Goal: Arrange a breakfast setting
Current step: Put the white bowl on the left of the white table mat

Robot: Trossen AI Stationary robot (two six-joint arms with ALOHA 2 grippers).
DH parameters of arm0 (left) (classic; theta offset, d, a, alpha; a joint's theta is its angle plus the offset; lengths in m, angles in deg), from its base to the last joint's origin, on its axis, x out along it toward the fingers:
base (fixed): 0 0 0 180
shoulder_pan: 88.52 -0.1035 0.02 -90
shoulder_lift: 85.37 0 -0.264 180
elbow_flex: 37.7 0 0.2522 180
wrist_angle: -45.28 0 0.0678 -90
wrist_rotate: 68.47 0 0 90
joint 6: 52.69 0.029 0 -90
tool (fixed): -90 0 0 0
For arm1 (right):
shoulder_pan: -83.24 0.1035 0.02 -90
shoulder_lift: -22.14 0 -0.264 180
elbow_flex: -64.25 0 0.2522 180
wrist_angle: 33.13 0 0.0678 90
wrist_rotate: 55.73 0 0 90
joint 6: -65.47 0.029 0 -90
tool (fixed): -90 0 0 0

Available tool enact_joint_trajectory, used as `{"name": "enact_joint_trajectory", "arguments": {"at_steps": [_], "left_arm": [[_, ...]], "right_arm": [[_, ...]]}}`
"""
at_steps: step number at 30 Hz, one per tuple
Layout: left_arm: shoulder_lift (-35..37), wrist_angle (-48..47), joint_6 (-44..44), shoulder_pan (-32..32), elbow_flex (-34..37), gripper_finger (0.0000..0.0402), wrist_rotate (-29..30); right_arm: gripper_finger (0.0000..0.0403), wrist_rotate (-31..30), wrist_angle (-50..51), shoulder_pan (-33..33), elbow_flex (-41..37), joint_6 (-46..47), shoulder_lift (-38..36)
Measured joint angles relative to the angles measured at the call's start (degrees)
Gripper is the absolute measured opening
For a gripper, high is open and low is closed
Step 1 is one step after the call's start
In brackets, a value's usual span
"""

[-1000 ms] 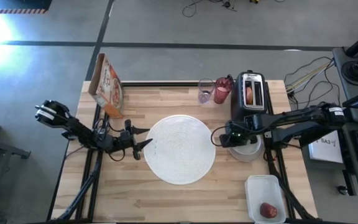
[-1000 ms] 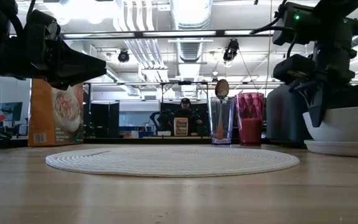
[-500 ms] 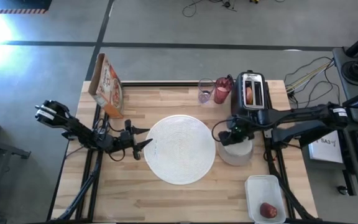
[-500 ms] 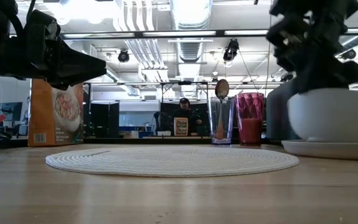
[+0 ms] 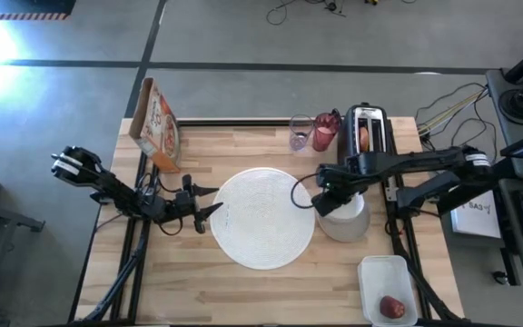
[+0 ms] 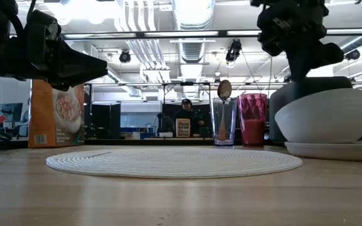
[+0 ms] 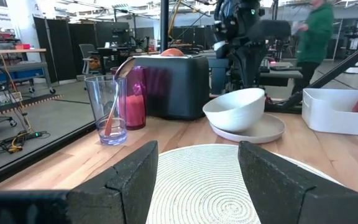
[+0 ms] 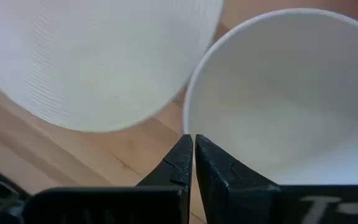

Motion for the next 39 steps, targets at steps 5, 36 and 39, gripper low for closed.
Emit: {"name": "enact_joint_trajectory", "arguments": {"at_steps": [5,36,39], "left_arm": [[0.0,0.0,0.0,0.01,0.0,0.0208,0.0],[0.0,-1.66,-0.02,0.02,0.0,0.0208,0.0],[0.0,-1.66,-0.2,0.0,0.0,0.0208,-0.02]], "right_arm": [[0.0009,4.13,1.25,0.05,1.48,-4.22,4.94],[0.0156,1.92,1.78,3.6,3.55,1.52,10.27],[0.0154,1.92,1.65,4.59,3.38,2.87,11.07]]}}
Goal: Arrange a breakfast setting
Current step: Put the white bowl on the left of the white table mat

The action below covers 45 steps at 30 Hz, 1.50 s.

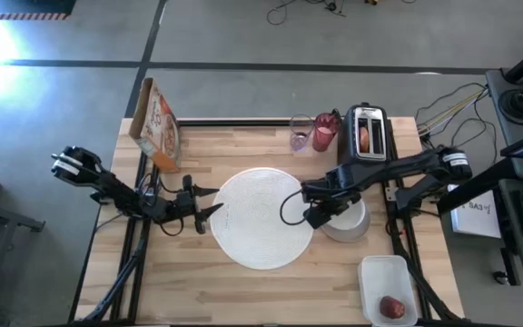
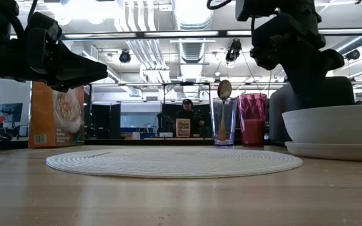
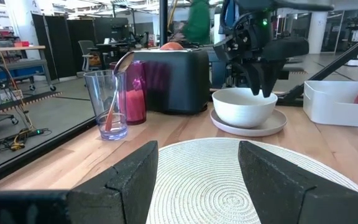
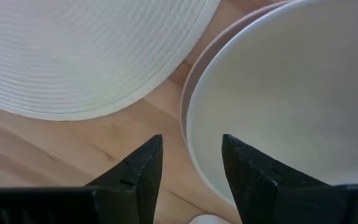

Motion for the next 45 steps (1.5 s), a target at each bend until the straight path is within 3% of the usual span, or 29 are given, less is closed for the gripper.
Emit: {"name": "enact_joint_trajectory", "arguments": {"at_steps": [14,27,39,45], "left_arm": [[0.0,-0.29,-0.29,0.02,0.0,0.0208,0.0],[0.0,-0.94,-0.28,0.01,0.01,0.0208,-0.04],[0.0,-0.92,-0.26,0.02,0.0,0.0208,-0.03],[0.02,-0.67,-0.26,0.0,0.0,0.0208,0.0]], "right_arm": [[0.0117,-1.02,-0.08,1.12,-0.08,-5.13,8.19],[0.0016,-1.31,-0.06,1.12,-0.08,-8.19,10.92],[0.0008,-0.44,1.98,1.12,1.31,-7.78,4.06],[0.0008,-3.96,1.38,1.59,6.98,-15.98,4.44]]}}
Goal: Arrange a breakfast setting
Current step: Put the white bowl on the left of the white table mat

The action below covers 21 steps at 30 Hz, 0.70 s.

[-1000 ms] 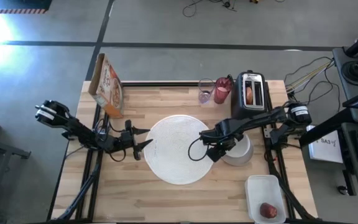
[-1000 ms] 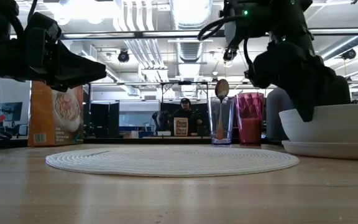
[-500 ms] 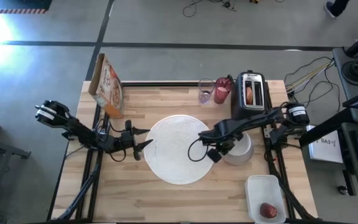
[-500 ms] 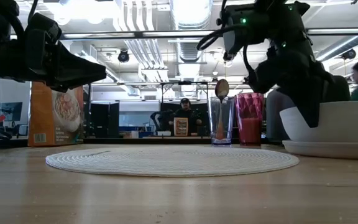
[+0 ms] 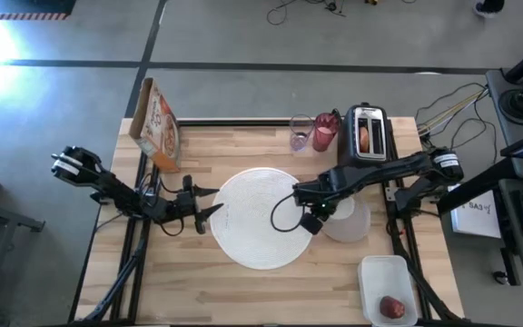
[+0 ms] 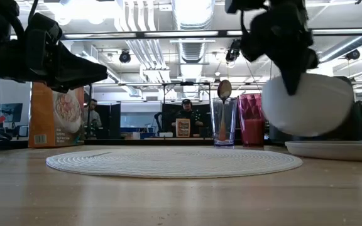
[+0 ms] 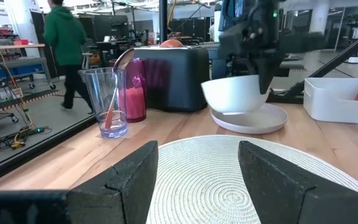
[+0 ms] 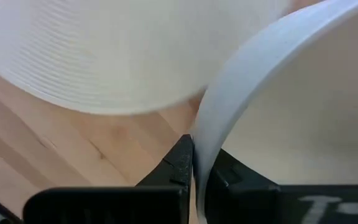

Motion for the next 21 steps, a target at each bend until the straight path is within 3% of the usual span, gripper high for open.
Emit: {"name": "enact_joint_trajectory", "arguments": {"at_steps": [3,8,12,16,21], "left_arm": [[0.0,0.35,0.02,0.01,0.0,0.0208,0.04],[0.11,1.29,0.35,-0.01,0.0,0.0208,0.13],[0.13,2.4,0.46,0.01,-0.03,0.0208,0.13],[0.13,2.38,0.62,-0.01,-0.27,0.0208,0.13],[0.13,2.52,1.14,0.01,-0.4,0.0208,0.13]], "right_arm": [[0.0008,-2.94,-1.03,0.59,3.64,-8.74,1.83],[0.0008,-8.31,-4.31,2.65,9.16,-33.21,5.51],[0.0008,-8.93,-6.1,3.67,11.79,-49.46,8.73],[0.0008,-8.98,-6.31,3.67,13.54,-57.29,12.38],[0.0008,-9.1,-3.06,3.86,14.48,-60.64,16.22]]}}
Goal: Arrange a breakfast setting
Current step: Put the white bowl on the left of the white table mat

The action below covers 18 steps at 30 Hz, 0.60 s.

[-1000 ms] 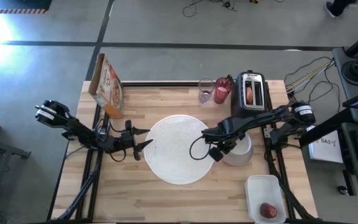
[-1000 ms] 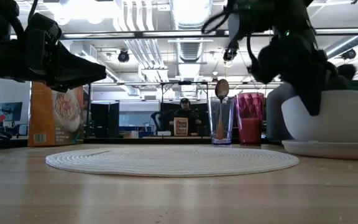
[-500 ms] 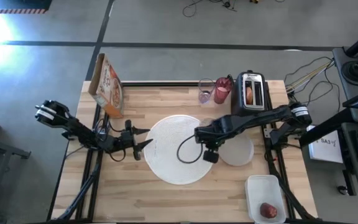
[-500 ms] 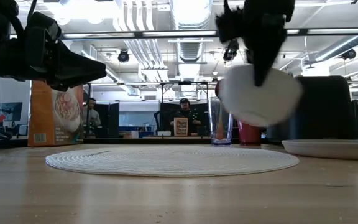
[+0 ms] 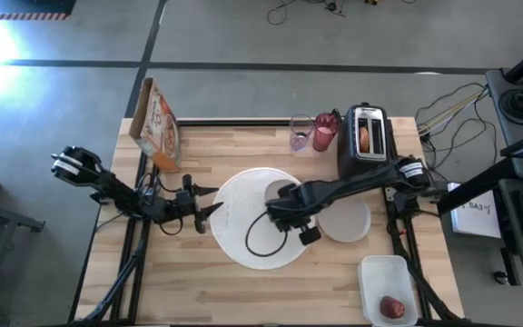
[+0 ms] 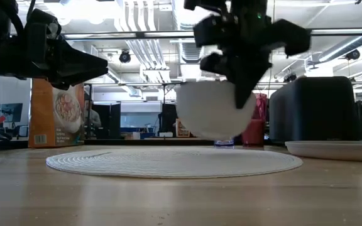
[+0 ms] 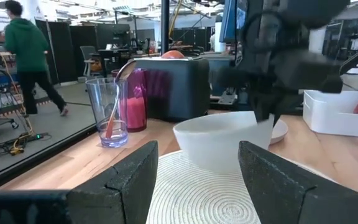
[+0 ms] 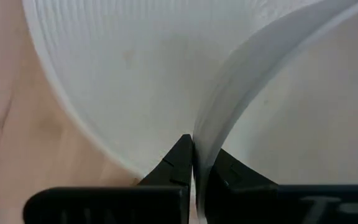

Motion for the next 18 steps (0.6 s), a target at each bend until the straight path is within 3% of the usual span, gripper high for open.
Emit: {"name": "enact_joint_trajectory", "arguments": {"at_steps": [5,18], "left_arm": [[0.0,0.01,0.13,-0.01,-0.03,0.0208,0.0],[0.0,0.03,0.86,0.01,-0.12,0.0208,0.02]], "right_arm": [[0.0008,0.01,6.71,0.46,0.12,0.08,1.58],[0.0009,0.17,4.87,1.31,0.12,6.35,1.89]]}}
